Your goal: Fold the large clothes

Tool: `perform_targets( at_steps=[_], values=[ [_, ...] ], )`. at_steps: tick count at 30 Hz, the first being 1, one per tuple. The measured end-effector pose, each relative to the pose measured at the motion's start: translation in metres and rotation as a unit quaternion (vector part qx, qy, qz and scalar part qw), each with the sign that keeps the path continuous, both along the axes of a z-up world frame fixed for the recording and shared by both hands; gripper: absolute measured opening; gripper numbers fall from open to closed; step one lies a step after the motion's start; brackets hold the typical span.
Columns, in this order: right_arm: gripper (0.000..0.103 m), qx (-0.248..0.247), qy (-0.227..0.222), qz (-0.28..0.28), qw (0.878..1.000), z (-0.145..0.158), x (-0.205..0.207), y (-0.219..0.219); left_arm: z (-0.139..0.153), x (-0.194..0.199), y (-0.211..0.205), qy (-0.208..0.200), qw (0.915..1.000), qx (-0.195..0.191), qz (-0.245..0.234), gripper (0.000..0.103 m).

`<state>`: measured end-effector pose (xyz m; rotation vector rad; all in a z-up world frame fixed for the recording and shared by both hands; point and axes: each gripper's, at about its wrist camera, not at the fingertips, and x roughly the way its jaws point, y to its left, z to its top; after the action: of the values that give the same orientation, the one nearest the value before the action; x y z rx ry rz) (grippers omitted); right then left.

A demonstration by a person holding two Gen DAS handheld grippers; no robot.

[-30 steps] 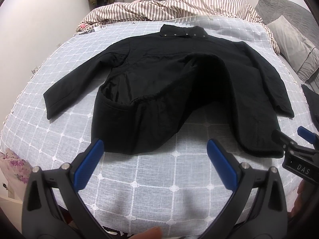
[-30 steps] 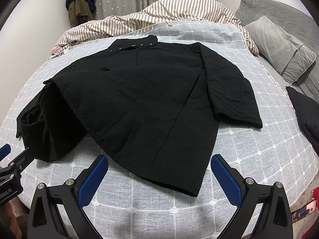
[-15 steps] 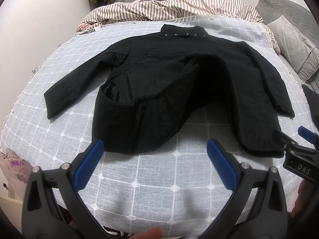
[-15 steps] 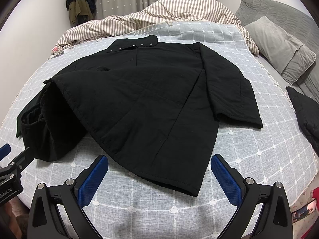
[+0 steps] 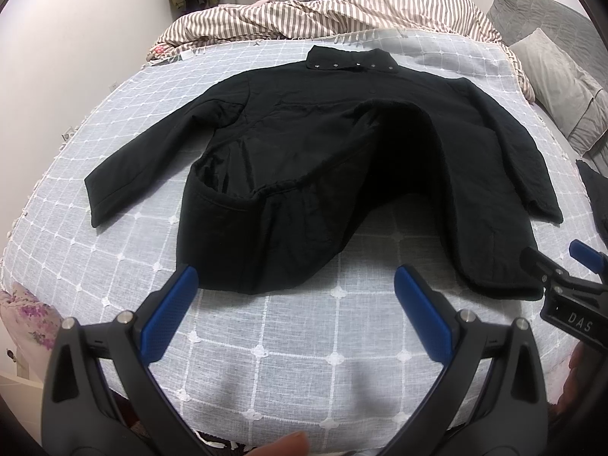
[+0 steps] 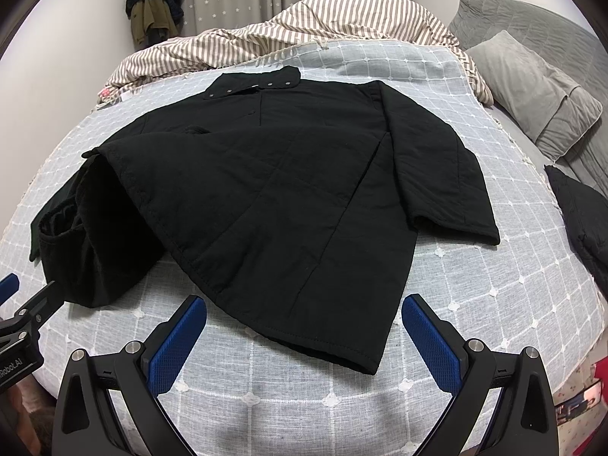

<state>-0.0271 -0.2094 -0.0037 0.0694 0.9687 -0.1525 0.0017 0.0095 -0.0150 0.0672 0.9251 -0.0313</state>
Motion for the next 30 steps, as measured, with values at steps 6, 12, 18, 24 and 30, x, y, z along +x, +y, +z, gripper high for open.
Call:
perform_targets(
  at_steps=[6, 12, 18, 24, 30],
  values=[
    [0.103, 0.009, 0.003, 0.004, 1.0, -0.001, 0.0, -0.001, -0.002, 0.0, 0.002, -0.003, 1.0, 0.004, -0.001, 0.103],
    [0.103, 0.008, 0.002, 0.003, 1.0, 0.0, 0.002, -0.003, -0.001, 0.003, 0.006, -0.006, 0.9999, -0.012, -0.01, 0.103],
    [0.103, 0.051, -0.002, 0.006, 0.999, 0.003, 0.006, -0.022, 0.014, 0.014, 0.027, -0.027, 0.9982, -0.041, -0.034, 0.103],
    [0.103, 0.122, 0.032, -0.022, 0.992, -0.01, 0.016, -0.072, 0.024, 0.04, 0.09, -0.011, 0.9964, -0.079, -0.029, 0.103],
    [0.103, 0.242, 0.061, -0.079, 0.965, -0.056, 0.018, -0.132, -0.01, 0.068, 0.164, 0.048, 0.9839, -0.167, 0.043, 0.103]
  ],
)
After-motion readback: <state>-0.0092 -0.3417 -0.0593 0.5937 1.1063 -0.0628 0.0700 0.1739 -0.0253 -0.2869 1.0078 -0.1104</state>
